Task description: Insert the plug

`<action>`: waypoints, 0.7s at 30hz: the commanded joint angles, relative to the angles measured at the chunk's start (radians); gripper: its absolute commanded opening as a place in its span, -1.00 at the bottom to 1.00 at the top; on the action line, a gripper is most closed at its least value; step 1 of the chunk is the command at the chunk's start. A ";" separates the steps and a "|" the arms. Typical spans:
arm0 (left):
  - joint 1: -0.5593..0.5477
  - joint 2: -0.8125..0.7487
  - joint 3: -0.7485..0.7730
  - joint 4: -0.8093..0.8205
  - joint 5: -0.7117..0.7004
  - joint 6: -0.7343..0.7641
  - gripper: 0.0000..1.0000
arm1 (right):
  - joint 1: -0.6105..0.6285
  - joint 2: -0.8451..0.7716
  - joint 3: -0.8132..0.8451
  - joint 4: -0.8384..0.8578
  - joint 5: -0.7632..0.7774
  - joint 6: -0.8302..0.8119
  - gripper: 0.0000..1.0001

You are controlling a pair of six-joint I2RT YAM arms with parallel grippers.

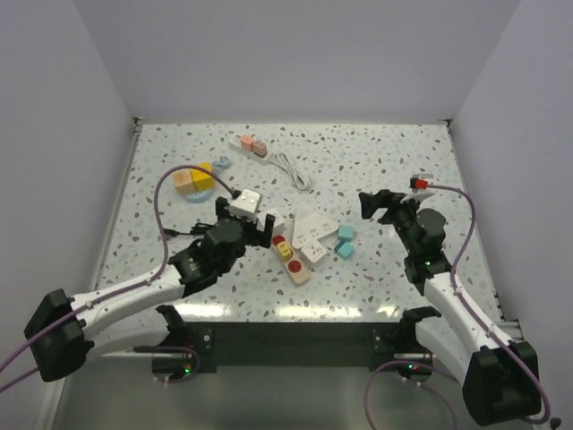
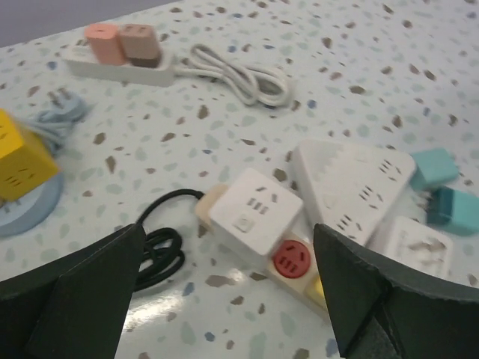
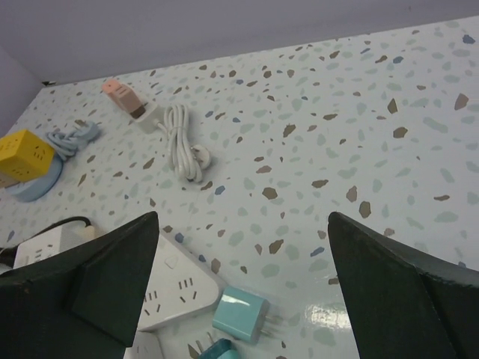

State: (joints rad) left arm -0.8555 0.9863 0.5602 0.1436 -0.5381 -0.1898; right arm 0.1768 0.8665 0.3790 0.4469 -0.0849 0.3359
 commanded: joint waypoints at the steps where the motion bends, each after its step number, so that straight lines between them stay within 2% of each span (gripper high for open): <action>1: -0.164 0.101 0.110 0.054 0.016 0.082 1.00 | 0.003 -0.023 0.034 -0.083 0.043 -0.005 0.97; 5: -0.293 0.239 0.153 0.065 0.151 0.087 1.00 | 0.001 -0.035 0.052 -0.158 0.057 0.005 0.97; 12: -0.330 0.328 0.187 0.057 0.312 0.036 1.00 | 0.003 -0.055 0.051 -0.186 0.033 0.018 0.97; 21: -0.330 0.509 0.286 0.022 0.233 0.018 1.00 | 0.003 -0.101 0.034 -0.203 0.002 0.020 0.97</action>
State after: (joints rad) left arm -1.1851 1.4555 0.7822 0.1631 -0.2829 -0.1555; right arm 0.1768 0.8024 0.3885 0.2459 -0.0555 0.3428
